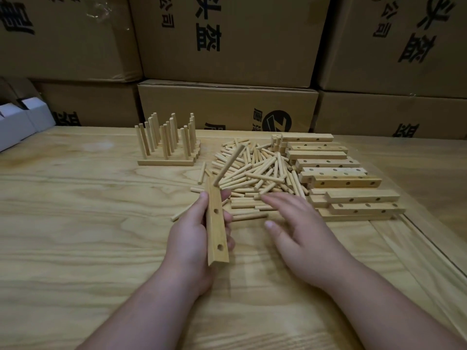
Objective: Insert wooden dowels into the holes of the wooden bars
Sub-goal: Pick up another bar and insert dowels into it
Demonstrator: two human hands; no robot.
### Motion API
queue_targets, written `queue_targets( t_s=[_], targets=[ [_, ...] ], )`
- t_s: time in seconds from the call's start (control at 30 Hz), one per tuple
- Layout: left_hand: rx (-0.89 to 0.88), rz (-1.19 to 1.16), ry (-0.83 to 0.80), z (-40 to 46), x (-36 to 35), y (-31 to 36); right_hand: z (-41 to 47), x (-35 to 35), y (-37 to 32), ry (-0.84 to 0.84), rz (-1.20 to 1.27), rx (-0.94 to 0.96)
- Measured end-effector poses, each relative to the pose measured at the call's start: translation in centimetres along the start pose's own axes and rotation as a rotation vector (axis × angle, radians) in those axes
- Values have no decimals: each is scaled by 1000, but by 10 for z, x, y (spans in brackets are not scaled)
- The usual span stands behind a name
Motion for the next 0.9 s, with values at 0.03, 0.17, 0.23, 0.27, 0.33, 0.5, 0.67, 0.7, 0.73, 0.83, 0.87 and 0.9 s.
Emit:
queue_targets(
  t_s=[0.03, 0.17, 0.23, 0.27, 0.33, 0.5, 0.67, 0.7, 0.73, 0.83, 0.87, 0.9],
  targets=[
    [2, -12, -1, 0, 0, 0, 2, -5, -1, -93, -75, 30],
    [19, -34, -4, 1, -1, -1, 5, -22, -3, -277, -246, 71],
    [15, -39, -8, 1, -1, -2, 5, -22, -2, -231, -246, 66],
    [11, -38, -10, 1, -1, -2, 5, -21, -2, -184, -247, 64],
    [5, -33, -14, 1, -1, -2, 5, -19, -2, -109, -255, 48],
    [7, -27, -20, 2, 1, -2, 6, -17, -5, -76, -283, -40],
    [-2, -25, -22, 4, 1, -3, 6, -12, -4, -161, -246, -116],
    [-3, -23, -23, 4, 1, -3, 6, -11, -3, -177, -243, -116],
    [-4, -22, -24, 4, 1, -3, 6, -11, -3, -186, -239, -112],
    [-7, -22, -27, 4, 2, -2, 6, -9, -2, -186, -218, -95],
    [-10, -21, -27, 4, 2, -2, 5, -9, -2, -180, -211, -88],
    [-13, -19, -27, 4, 2, -2, 5, -9, -1, -167, -204, -80]
  ],
)
Point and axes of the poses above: each hand's wrist, its own z-axis towards the middle knuckle, its own x-axis out of the back of the hand, y = z × x, the point moved 1 cm from there along z, towards the middle knuckle, and after that the axes turned 1 degree about z, right-handed, at the moved point
